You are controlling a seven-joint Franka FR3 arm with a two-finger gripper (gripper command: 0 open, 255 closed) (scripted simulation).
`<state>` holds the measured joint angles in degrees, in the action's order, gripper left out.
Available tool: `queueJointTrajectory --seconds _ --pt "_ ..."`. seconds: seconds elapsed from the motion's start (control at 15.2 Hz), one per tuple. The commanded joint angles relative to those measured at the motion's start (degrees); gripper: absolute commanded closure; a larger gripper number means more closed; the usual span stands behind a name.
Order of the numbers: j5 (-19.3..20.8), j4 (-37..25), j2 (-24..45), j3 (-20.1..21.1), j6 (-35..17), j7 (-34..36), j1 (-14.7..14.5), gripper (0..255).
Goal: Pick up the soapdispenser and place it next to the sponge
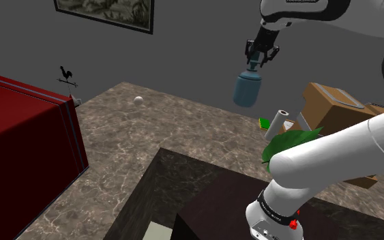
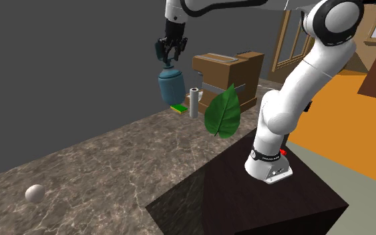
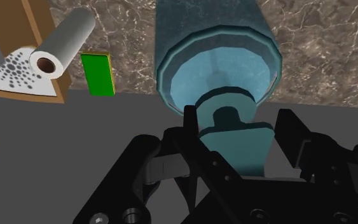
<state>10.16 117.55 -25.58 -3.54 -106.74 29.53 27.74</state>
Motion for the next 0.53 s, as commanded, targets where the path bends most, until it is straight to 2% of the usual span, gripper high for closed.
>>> queueJointTrajectory --seconds 0.0,0.46 --pt "0.1 -0.6 3.0 -1.5 -2.8 -1.5 0.4 255" --pt "-1.0 -3.5 13.7 -5.8 -11.3 -6.4 1.8 255"
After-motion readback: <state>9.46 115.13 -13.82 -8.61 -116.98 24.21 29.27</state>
